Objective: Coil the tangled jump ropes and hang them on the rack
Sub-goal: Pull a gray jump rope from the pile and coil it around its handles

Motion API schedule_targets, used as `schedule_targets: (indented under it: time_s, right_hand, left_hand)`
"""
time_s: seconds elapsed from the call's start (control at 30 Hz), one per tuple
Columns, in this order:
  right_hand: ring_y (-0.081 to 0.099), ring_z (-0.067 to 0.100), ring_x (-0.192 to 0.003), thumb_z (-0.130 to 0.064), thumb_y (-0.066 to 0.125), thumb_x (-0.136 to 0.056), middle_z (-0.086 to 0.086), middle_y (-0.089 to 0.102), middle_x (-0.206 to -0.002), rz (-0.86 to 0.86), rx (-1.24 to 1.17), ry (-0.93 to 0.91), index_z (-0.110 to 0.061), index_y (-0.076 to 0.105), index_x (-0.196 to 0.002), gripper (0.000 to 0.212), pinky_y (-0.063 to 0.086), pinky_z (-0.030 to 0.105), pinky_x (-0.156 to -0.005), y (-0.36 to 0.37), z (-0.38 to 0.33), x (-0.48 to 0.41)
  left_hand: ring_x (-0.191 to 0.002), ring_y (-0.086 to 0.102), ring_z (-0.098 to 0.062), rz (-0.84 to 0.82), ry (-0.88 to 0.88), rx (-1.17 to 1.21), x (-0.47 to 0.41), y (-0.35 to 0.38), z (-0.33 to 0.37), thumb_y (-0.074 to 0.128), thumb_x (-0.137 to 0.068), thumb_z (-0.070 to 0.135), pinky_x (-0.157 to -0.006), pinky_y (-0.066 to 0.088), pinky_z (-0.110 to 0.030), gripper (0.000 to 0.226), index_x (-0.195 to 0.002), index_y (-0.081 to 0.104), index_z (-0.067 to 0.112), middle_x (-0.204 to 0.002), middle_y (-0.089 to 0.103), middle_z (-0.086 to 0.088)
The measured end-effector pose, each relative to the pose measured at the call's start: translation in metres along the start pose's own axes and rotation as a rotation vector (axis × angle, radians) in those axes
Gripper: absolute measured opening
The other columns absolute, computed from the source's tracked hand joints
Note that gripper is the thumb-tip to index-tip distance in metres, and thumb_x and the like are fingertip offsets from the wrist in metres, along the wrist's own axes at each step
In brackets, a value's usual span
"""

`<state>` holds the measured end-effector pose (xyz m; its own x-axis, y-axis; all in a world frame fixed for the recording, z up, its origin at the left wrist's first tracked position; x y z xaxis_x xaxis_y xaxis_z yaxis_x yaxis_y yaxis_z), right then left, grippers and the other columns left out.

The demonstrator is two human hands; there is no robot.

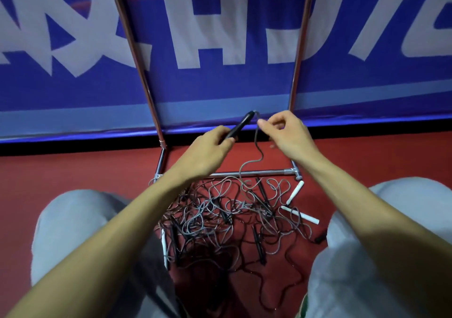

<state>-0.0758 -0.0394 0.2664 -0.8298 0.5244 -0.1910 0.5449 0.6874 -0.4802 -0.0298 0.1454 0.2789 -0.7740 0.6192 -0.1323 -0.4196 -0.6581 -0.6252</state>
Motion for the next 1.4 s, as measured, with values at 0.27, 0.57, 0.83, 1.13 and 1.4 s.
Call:
schedule_targets:
  time_s: [0.27,0.57,0.83,1.13,1.4]
  right_hand:
    - [0.062,0.011,-0.088,-0.021,0.064,-0.089,-0.004,0.070,-0.090,-0.467,0.376,-0.189,-0.018,0.071,-0.092,0.009,0.044,0.026,-0.080,0.044,0.002,0.021]
    - [0.067,0.017,-0.054,-0.002,0.058,-0.092,0.015,0.066,-0.067,-0.432,0.014,0.042,-0.011,0.061,-0.074,0.020,0.058,0.026,-0.055,0.033,0.012,0.029]
    - [0.065,0.013,-0.049,0.003,0.050,-0.095,0.018,0.059,-0.072,-0.131,-0.575,0.142,0.001,0.056,-0.088,0.009,0.054,0.019,-0.052,-0.008,-0.018,0.020]
    - [0.072,0.027,-0.065,0.005,0.044,-0.096,0.024,0.067,-0.074,-0.131,-1.049,0.348,0.009,0.051,-0.096,0.008,0.058,0.024,-0.061,-0.015,-0.019,0.021]
    - [0.071,0.027,-0.064,0.006,0.045,-0.096,0.025,0.064,-0.077,-0.072,-1.041,0.342,0.011,0.052,-0.096,0.009,0.058,0.026,-0.059,-0.014,-0.012,0.015]
  left_hand:
    - [-0.041,0.024,-0.012,0.079,-0.039,0.572,0.006,-0.002,0.015,0.060,-0.093,0.025,-0.043,0.018,-0.023,0.032,-0.069,0.040,0.017,-0.049,0.029,0.007]
    - [-0.031,0.019,-0.011,0.231,-0.225,0.667,0.003,-0.012,-0.021,0.061,-0.092,0.018,-0.038,0.014,-0.017,0.043,-0.056,0.038,0.015,-0.037,0.027,0.004]
    - [-0.063,0.067,-0.015,-0.029,-0.228,0.458,0.001,0.039,-0.027,0.052,-0.099,0.017,-0.058,0.056,-0.032,0.026,-0.117,0.062,0.002,-0.100,0.069,-0.010]
    - [-0.124,0.052,-0.006,-0.212,-0.134,0.420,0.001,0.063,-0.024,0.055,-0.097,0.016,-0.099,0.041,-0.013,0.042,-0.139,0.049,0.020,-0.134,0.058,0.001]
    - [-0.096,0.067,-0.012,-0.095,-0.152,0.681,0.004,0.063,-0.010,0.055,-0.096,0.013,-0.080,0.053,-0.016,0.029,-0.125,0.059,0.014,-0.109,0.069,-0.001]
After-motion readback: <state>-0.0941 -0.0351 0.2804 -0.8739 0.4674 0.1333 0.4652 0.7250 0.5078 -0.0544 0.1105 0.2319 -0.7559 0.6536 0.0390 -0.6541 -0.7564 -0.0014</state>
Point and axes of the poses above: each hand's wrist, its own x-axis away from the middle knuckle, its own y-axis out of the palm, z = x × y, the point moved 6 cm from there along -x, towards the middle knuckle
